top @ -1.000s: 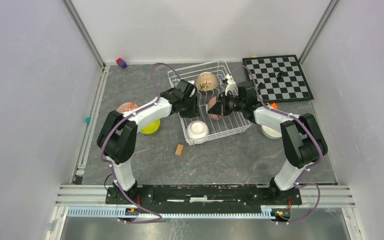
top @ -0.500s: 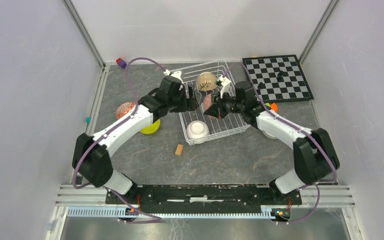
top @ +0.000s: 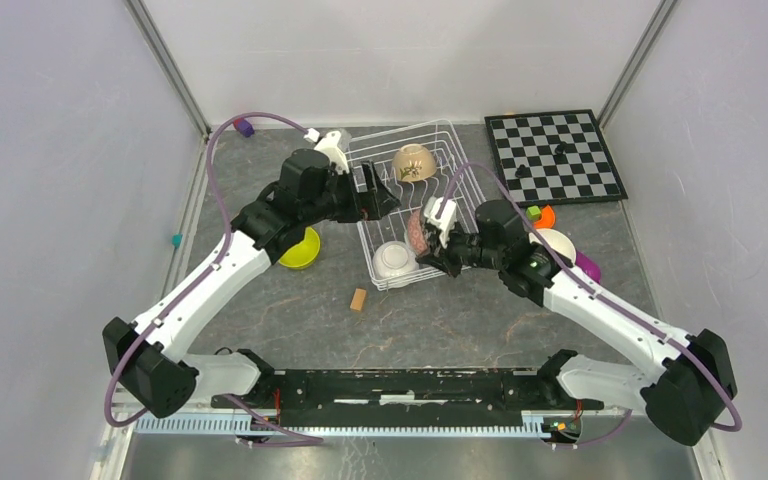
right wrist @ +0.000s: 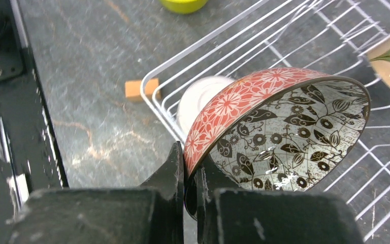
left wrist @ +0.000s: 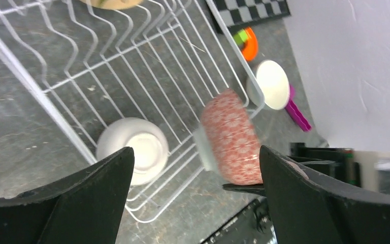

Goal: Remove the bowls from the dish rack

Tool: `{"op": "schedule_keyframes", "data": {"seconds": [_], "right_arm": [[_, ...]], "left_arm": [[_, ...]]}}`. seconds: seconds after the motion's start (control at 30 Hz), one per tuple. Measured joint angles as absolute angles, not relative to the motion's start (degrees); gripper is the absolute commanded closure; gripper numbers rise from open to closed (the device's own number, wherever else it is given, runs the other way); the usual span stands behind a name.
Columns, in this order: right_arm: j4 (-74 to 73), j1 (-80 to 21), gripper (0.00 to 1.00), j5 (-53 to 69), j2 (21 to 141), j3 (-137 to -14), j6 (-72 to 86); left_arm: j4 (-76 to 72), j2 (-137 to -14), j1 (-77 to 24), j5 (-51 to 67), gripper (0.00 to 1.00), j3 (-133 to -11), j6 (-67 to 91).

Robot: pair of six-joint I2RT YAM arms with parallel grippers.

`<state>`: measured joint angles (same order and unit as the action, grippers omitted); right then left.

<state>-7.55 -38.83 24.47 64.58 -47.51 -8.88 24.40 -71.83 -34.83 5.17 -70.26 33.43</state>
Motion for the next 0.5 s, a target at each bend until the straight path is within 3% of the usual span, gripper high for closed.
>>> {"op": "schedule_keyframes", "data": {"seconds": [0.27, 0.5], "right_arm": [[-18.4, -44.8, 1.0, 27.2, 63.2, -47.0, -19.8], [-26.1, -51.9, 1.0, 20.4, 64.7, -50.7, -25.0]], "left_arm": [[30.6, -76.8, -34.8, 16.1, 0.09, -76.2, 32.5], [33.3, -79.2, -34.9, 23.5, 0.15, -76.4, 32.2]]}}
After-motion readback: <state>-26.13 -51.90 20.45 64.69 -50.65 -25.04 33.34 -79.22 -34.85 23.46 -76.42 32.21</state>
